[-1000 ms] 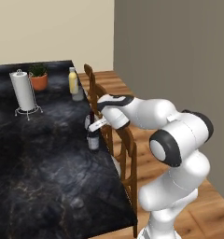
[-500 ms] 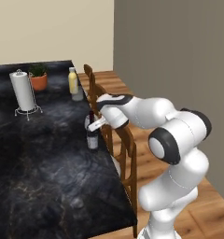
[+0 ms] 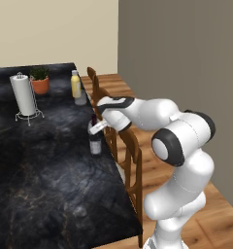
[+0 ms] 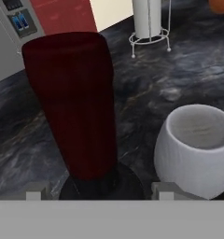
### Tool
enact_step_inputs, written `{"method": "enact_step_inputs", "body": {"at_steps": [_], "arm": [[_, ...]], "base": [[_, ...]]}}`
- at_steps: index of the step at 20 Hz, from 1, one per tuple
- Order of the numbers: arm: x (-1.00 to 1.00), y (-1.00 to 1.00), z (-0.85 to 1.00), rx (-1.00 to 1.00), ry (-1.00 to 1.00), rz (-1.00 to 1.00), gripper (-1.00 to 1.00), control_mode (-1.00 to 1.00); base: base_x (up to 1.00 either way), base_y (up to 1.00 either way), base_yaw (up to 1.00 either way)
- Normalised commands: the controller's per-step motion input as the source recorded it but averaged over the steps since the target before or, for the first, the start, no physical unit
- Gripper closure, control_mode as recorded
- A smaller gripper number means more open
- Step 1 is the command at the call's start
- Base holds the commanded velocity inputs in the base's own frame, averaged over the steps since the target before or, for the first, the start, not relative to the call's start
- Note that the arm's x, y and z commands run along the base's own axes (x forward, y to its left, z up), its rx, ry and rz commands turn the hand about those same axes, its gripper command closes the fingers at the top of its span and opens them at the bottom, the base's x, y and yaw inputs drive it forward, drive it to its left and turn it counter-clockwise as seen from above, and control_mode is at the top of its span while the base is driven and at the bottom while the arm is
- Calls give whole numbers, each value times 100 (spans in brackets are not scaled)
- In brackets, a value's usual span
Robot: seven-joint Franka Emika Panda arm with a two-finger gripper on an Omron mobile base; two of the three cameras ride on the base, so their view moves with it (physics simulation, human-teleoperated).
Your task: There is a wine glass and glass cup on the dining counter. Place the wine bottle next to the wine glass and the juice bottle next to the glass cup.
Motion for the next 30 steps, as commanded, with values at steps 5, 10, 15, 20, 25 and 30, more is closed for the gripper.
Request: {"method": "enact_step_inputs", "body": {"at_steps": [5,10,15,20,25,30], "arm": [[-2,5,-51,-3,-2,0,100,-100],[-14,6,-53,-6,-2,0,100,-100],[-21,5,-52,-6,-5,0,100,-100],[-27,5,-58,-6,-5,0,100,-100],[-25,-3,-49,-3,-6,0,100,-100],[-19,-7,-40,-2,-8,0,100,-100]], "base": [[0,0,0],[0,0,0],[0,0,0],[0,0,0],[0,0,0],[0,0,0]]}}
